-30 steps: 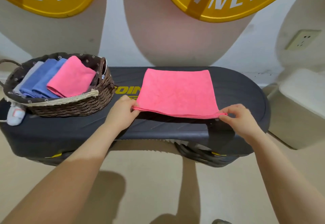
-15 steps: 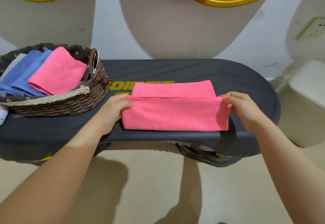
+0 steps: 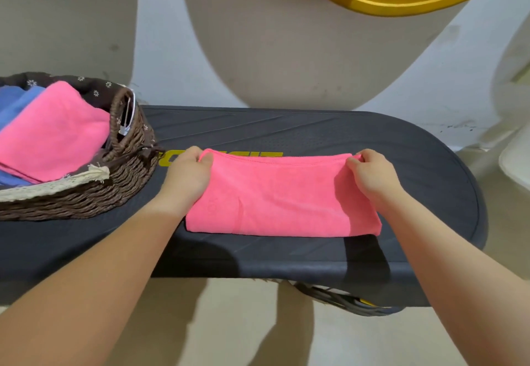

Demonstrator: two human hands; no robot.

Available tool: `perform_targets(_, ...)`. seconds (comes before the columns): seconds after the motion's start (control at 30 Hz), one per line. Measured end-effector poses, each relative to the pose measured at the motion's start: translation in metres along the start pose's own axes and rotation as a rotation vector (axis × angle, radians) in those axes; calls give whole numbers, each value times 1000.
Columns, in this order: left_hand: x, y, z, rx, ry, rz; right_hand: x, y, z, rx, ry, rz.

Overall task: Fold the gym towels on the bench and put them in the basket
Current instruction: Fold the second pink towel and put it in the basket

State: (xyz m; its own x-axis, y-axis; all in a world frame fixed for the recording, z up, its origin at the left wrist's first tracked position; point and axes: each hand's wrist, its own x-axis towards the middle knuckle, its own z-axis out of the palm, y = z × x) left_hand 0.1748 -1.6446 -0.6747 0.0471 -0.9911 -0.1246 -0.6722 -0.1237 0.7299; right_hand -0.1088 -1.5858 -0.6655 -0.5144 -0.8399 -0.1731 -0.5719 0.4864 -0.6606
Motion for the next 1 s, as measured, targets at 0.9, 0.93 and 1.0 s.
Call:
perform_targets(0.9, -34, 6, 55, 664, -241, 502, -60, -13, 72, -580, -232, -645)
perform_targets(0.93, -32, 3, 55, 685, -248, 489, -57, -6, 66, -633, -237, -598)
perform_targets(1.0, -33, 4, 52, 711, -264, 477, -49, 7, 48, -703, -237, -490)
